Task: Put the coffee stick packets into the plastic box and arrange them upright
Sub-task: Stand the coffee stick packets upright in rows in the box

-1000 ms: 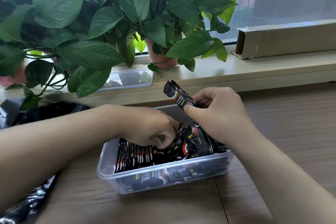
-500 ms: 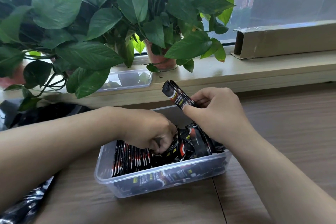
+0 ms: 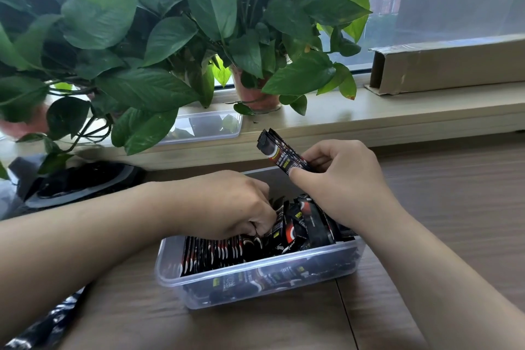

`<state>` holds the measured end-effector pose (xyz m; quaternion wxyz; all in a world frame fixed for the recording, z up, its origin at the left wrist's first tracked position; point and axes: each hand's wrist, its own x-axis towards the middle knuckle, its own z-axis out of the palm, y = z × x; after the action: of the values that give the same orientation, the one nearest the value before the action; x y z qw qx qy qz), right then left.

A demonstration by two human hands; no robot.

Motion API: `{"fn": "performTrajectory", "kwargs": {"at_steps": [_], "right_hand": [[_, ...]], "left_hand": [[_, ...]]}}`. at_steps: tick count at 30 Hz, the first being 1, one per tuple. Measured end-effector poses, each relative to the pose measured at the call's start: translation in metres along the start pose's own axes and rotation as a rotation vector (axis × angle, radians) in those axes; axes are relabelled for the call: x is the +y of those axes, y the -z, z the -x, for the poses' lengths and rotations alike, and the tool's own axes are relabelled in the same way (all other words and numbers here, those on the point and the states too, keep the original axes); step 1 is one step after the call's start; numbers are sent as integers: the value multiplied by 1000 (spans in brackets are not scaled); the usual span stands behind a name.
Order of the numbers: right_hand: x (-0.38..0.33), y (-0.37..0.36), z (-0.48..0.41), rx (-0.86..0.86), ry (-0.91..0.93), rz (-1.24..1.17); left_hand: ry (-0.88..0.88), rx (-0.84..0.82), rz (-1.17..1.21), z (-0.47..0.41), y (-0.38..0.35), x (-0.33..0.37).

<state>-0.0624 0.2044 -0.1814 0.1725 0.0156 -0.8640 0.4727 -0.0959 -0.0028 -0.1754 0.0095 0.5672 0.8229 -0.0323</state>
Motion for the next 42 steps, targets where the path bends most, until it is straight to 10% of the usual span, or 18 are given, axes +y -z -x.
{"fn": "performTrajectory", "kwargs": {"at_steps": [19, 42], "right_hand": [[-2, -3, 2, -49, 27, 60], [-10, -4, 6, -97, 3, 114]], "left_hand": [[208, 4, 337, 25, 2, 2], [273, 118, 183, 24, -20, -6]]}}
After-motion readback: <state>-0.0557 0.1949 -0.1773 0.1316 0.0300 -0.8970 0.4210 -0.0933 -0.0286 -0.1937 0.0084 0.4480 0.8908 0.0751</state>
